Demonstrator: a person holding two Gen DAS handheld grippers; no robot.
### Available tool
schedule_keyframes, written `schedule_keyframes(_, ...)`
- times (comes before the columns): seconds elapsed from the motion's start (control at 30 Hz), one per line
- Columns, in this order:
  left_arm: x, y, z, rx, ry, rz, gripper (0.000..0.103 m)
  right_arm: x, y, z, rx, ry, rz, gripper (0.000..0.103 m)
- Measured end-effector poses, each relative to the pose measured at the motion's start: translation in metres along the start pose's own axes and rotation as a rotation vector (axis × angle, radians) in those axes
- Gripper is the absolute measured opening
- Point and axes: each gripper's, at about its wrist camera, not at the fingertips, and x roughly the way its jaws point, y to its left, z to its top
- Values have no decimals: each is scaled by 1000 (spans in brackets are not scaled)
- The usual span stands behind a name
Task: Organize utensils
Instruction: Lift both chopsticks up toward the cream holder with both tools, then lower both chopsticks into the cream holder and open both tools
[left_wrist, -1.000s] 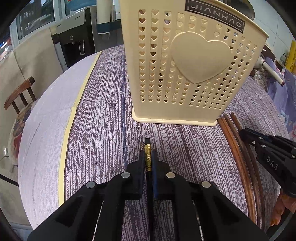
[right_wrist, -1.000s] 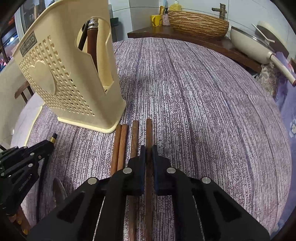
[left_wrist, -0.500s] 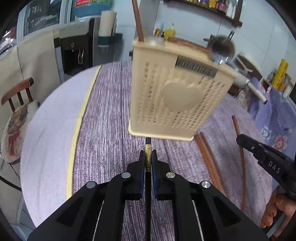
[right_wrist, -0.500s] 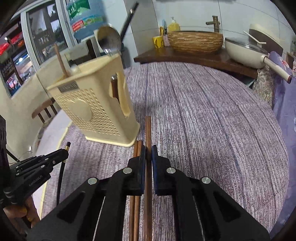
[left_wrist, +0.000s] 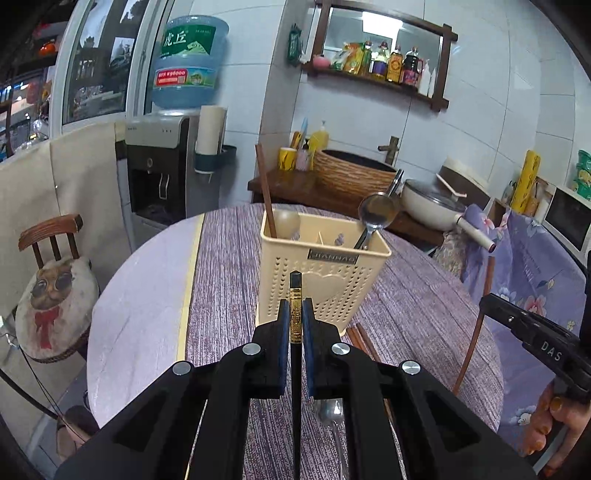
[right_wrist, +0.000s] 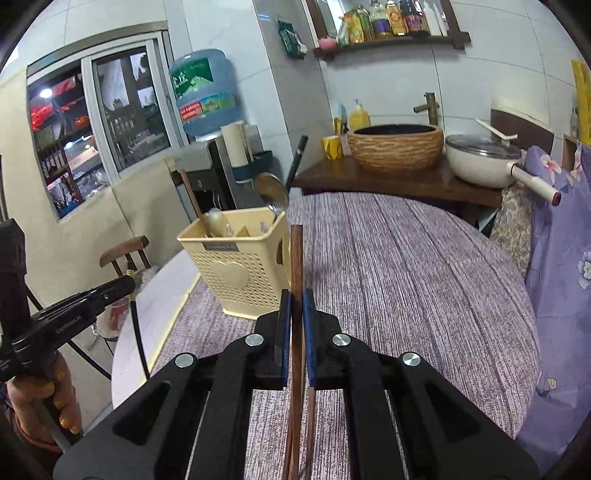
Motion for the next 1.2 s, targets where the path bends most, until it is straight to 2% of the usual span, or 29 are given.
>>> schedule_keyframes(0.17, -18, -1, 8, 4, -43, -8, 8, -22, 7, 10, -18, -38, 4, 7)
schedule_keyframes(0.37, -32, 1, 14, 3, -72, -20, 8, -35, 12, 14, -26, -45, 8, 7)
schedule_keyframes(0.87, -40, -1, 23, 26, -79, -37, 8, -36, 28, 28, -64, -29, 42, 7)
schedule_keyframes(1.07, -53, -5, 56, 36, -117, -66, 8, -41, 35, 53, -79, -49, 79, 7)
schedule_keyframes(1.2, -66, -11, 93, 35, -179, -76, 8, -55, 53, 94, -123, -125, 74, 7)
